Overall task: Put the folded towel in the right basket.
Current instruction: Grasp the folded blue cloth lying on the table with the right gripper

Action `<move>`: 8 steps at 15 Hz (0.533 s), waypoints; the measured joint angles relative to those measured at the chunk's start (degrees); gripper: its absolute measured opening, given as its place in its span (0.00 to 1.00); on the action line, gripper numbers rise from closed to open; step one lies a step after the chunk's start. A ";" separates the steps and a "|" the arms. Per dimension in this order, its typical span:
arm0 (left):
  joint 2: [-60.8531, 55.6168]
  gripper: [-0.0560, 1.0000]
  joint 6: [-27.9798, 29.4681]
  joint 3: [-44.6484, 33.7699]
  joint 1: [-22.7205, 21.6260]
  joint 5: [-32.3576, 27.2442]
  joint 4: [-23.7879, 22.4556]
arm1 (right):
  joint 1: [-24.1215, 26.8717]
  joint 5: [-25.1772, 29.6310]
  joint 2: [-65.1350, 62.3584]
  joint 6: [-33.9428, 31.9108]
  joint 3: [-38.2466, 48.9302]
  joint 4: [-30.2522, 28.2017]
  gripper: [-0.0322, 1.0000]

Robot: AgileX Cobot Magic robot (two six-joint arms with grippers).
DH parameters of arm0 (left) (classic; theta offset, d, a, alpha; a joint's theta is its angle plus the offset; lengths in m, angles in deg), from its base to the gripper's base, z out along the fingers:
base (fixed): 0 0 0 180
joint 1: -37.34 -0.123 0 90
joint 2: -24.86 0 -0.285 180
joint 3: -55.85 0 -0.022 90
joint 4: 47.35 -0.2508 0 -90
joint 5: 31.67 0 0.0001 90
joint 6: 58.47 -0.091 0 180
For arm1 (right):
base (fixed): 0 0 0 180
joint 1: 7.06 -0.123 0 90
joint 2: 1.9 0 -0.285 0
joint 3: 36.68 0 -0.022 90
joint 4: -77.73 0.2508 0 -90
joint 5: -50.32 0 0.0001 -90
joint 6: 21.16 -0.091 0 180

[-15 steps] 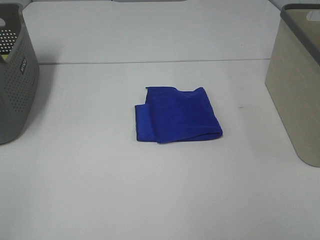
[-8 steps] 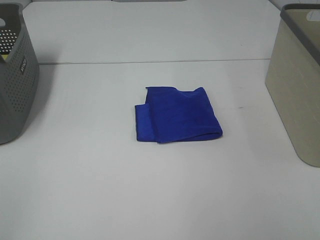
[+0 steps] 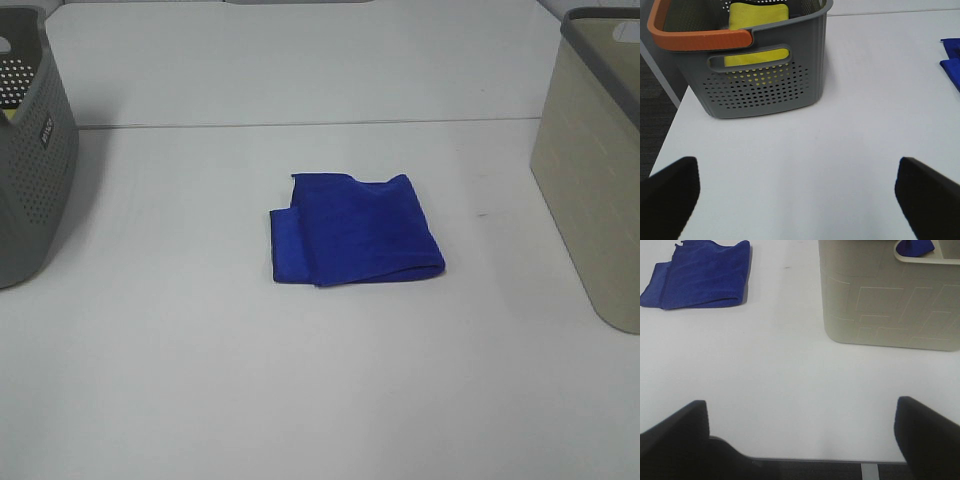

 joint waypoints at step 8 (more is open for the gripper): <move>0.00 0.99 0.00 0.00 0.00 0.00 0.00 | 0.00 0.00 0.74 -0.06 -1.32 1.49 0.97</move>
